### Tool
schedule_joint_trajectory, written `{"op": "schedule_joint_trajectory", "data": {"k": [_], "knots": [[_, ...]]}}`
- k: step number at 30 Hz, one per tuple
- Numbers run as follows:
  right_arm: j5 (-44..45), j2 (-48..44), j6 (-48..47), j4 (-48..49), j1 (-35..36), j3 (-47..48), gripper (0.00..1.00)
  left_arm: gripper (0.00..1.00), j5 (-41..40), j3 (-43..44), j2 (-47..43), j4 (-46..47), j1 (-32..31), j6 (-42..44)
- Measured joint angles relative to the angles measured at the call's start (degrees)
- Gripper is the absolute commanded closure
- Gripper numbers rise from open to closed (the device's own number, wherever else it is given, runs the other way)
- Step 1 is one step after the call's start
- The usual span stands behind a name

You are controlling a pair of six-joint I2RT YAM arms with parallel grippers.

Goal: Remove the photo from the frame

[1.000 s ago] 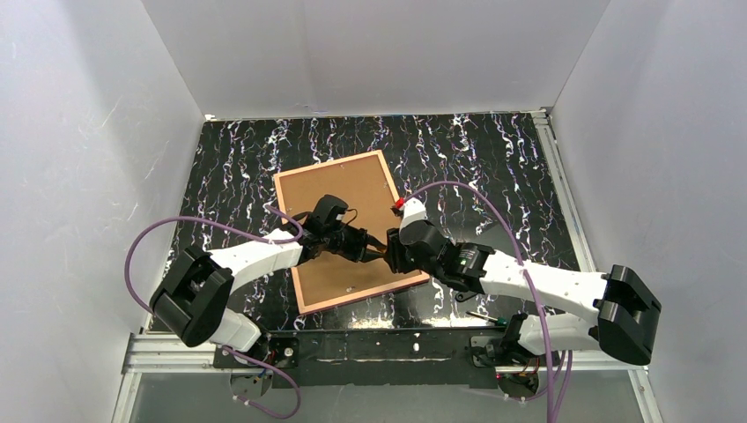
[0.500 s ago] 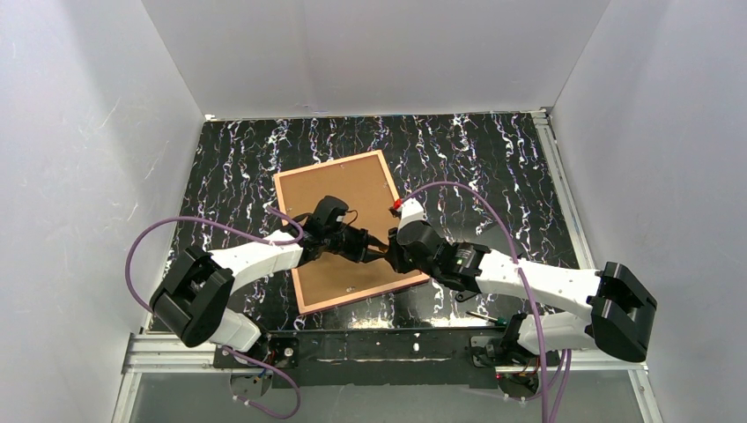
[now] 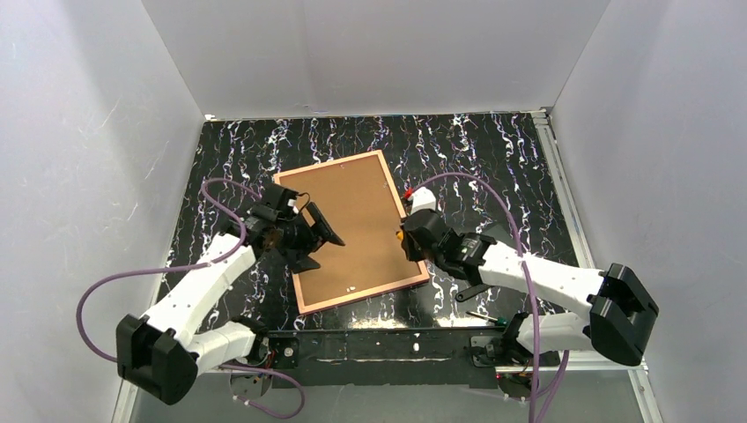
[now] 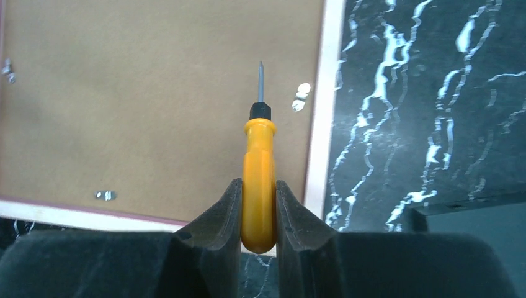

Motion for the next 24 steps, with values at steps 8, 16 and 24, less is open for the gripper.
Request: {"op": "schedule_joint_trajectory", "data": {"k": [8,16,24], "knots": [[-2.8,7.0,-2.7,-2.1,-10.8,8.4,0.99,0.18,-16.6,4.7,-5.8,-22.8,0.2,24.5],[-5.0,20.0,-5.1,-2.1,-14.3,18.0,0.99,0.19,-20.9,-2.5,-7.3,-25.9,0.2,29.5],[-5.5,25.5,-6.4,-1.9,-15.7,22.5,0.99,0.30,-20.2,-8.2,-2.5,-18.1,0.2,29.7]]}}
